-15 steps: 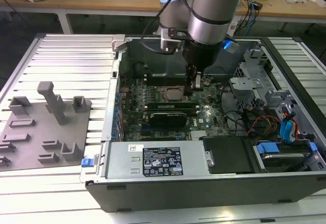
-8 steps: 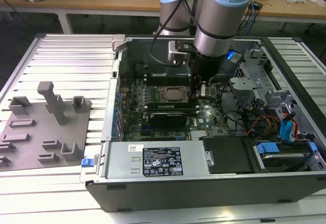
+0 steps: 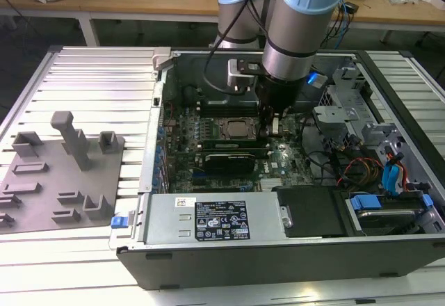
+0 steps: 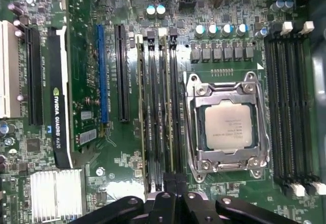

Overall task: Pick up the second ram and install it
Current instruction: 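Press down the second ram until it locks into place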

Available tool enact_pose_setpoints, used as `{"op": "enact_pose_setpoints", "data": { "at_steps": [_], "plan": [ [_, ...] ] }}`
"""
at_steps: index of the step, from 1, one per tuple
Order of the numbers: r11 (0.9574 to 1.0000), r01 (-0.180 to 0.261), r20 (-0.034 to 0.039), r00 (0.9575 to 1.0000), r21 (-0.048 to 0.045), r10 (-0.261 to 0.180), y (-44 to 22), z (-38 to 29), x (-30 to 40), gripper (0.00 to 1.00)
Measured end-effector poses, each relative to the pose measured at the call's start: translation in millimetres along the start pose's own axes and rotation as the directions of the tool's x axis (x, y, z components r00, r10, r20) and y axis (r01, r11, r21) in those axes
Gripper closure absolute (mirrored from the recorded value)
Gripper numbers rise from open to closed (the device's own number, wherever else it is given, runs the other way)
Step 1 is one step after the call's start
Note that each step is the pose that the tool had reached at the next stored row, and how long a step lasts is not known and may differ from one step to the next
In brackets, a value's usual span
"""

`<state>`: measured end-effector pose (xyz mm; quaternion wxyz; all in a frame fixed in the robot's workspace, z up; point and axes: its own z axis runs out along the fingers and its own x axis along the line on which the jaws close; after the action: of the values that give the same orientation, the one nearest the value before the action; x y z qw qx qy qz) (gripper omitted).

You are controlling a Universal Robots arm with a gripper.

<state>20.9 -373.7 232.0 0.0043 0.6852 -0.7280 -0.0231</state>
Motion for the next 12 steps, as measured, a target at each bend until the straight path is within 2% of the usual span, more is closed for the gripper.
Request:
{"op": "enact_pose_setpoints", "data": {
  "at_steps": [1, 3, 7, 12],
  "plan": [
    [1.0000, 0.000, -0.0014, 1.0000, 0.0054, 0.000, 4.8, -1.8, 0.5, 0.89],
    [0.9999, 0.000, -0.0012, 1.0000, 0.0118, 0.000, 19.3, -1.4, 1.4, 0.89],
    [0.9999, 0.001, -0.0007, 1.0000, 0.0160, -0.001, 39.2, -0.5, 2.5, 0.89],
    [0.9997, 0.001, -0.0004, 1.0000, 0.0252, -0.001, 83.8, 3.7, 5.4, 0.89]
  ]
}}
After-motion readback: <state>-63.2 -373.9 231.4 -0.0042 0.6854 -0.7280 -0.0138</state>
